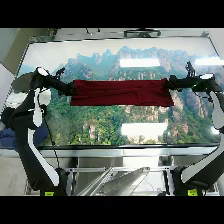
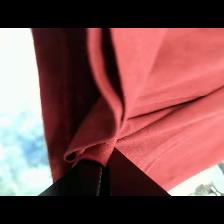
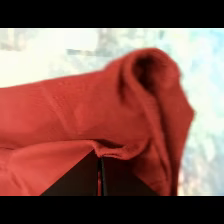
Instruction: Fold the shirts.
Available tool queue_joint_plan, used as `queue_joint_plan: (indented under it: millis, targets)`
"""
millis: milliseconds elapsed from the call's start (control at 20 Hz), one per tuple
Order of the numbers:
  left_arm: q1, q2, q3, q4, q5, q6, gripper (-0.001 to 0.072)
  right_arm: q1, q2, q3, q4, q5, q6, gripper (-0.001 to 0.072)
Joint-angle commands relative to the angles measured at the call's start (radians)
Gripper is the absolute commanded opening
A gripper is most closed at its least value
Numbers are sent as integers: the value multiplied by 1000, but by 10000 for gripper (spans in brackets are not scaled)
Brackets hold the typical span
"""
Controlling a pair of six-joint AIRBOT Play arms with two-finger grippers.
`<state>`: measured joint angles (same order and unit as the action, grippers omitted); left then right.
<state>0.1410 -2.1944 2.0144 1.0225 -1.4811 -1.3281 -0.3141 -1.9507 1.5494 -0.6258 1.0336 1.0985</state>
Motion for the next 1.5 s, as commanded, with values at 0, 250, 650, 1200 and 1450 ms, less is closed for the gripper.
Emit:
queue_joint_plan:
  millis: [0, 250, 650, 1200, 1450]
  targets:
    - [-8, -5, 9, 49, 34, -12, 12, -4, -10, 3, -45, -13, 2, 31]
    - [-51, -2, 9, 48, 36, -5, 77, 8, -16, 3, -39, -10, 0, 291]
    - [-46, 138, 9, 50, 27, -5, 246, -86, -8, 105, -168, 163, 62, 662]
    - [0, 225, 9, 2, 26, -12, 244, 31, -97, 105, -138, 258, 37, 465]
    - [-105, 206, 9, -92, 77, 1, 181, 39, -91, 114, -137, 264, 24, 31]
